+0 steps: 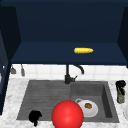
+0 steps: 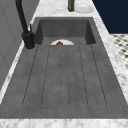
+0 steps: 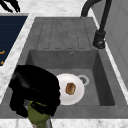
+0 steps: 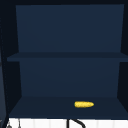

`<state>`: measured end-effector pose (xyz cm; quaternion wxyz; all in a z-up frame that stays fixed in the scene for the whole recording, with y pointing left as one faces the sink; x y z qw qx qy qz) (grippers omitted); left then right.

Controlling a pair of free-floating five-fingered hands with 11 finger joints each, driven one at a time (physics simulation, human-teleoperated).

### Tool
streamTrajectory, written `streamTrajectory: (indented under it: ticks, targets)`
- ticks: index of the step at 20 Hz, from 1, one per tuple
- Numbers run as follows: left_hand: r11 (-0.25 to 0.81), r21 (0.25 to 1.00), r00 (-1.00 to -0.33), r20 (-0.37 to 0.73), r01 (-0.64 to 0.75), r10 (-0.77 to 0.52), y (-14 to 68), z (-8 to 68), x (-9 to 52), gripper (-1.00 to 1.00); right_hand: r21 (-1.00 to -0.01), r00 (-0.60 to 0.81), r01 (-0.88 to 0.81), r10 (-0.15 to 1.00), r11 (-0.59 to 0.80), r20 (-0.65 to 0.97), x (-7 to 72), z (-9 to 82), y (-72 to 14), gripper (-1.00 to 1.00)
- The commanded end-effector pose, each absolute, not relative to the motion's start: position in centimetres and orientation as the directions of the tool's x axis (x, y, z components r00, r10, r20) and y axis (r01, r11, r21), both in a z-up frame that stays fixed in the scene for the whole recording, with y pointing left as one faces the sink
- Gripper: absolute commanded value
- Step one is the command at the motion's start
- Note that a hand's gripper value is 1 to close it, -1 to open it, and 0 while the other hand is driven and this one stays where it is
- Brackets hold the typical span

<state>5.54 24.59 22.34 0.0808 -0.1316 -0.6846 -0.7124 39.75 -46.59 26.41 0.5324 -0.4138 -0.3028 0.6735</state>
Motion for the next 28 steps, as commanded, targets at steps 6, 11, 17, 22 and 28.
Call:
streamTrajectory:
  ticks: [6,11,17,22,28]
  targets:
    - [-0.05,0.954,-0.952,0.298,0.295,0.065,24.6,22.3,5.5,0.0,-0.874,-0.044,-0.436,0.975,-0.213,-0.216,43.9,22.3,-49.0,1.0]
    - [-0.05,0.954,-0.952,0.298,0.295,0.065,24.6,22.3,5.5,0.0,-0.864,-0.058,-0.47,0.983,-0.182,-0.176,46.4,20.8,-51.3,1.0]
    - [-0.05,0.954,-0.952,0.298,0.295,0.065,24.6,22.3,5.5,0.0,-0.821,-0.061,-0.567,0.997,-0.069,-0.041,48.7,20.1,-53.9,1.0]
    - [-0.05,0.954,-0.952,0.298,0.295,0.065,24.6,22.3,5.5,0.0,-0.832,-0.082,-0.55,0.996,-0.068,-0.028,46.8,21.5,-53.7,1.0]
    - [-0.05,0.954,-0.952,0.298,0.295,0.065,24.6,22.3,5.5,0.0,-0.881,-0.082,-0.469,0.996,-0.067,-0.032,44.5,22.3,-53.3,1.0]
